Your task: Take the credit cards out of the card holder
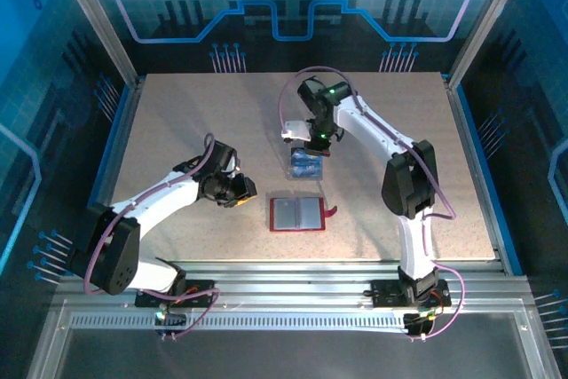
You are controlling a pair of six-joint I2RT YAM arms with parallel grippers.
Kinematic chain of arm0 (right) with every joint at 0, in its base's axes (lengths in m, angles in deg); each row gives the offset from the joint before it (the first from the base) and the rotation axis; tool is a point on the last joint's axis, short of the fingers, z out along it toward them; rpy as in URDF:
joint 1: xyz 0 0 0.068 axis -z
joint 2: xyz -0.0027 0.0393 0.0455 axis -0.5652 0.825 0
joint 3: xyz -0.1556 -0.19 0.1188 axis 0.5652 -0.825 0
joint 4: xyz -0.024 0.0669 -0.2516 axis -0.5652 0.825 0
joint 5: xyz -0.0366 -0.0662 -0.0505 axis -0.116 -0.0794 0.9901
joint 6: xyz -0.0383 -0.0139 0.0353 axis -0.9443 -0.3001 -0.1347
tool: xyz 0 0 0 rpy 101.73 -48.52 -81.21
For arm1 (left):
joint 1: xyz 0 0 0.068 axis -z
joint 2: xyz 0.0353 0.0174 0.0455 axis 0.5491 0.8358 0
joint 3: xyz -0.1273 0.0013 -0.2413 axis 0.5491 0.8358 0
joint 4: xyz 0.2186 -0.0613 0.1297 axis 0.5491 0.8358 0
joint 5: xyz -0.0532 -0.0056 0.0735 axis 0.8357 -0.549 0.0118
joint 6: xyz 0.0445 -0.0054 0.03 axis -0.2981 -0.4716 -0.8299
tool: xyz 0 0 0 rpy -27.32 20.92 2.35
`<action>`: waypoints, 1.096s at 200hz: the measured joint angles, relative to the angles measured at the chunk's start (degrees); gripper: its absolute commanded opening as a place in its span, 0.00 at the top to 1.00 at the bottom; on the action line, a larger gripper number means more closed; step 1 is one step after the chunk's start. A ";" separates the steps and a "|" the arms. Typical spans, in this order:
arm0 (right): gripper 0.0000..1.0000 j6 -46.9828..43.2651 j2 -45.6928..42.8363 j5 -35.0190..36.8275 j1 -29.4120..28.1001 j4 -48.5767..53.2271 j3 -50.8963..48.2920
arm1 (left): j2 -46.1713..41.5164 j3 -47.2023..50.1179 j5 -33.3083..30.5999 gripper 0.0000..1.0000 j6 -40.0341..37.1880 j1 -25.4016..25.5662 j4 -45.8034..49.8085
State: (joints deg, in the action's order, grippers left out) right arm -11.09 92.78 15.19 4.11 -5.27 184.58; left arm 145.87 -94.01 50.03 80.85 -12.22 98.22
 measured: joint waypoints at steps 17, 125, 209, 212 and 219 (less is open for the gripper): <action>1.00 -0.90 1.46 0.59 -0.17 0.79 1.49 | 0.00 0.00 0.20 0.70 -0.02 -0.11 0.00; 1.00 -2.75 6.91 1.03 -1.51 3.34 2.47 | 0.00 0.00 0.68 0.70 -1.05 -0.70 0.00; 0.80 -1.84 7.34 3.67 -1.57 3.72 3.85 | 0.07 0.00 1.73 0.69 -1.03 -0.74 -0.22; 0.79 -1.62 7.32 3.82 -1.57 3.72 3.85 | 0.07 0.00 1.77 0.69 -1.05 -0.74 -0.26; 0.78 -1.60 7.23 4.00 -1.57 3.74 3.85 | 0.17 0.00 1.95 0.69 -1.03 -0.74 -0.37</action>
State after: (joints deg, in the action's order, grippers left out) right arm -12.69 100.02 19.19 2.54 -1.53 188.43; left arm 146.04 -94.01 51.97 79.83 -12.97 97.84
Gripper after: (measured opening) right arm 0.202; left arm 0.308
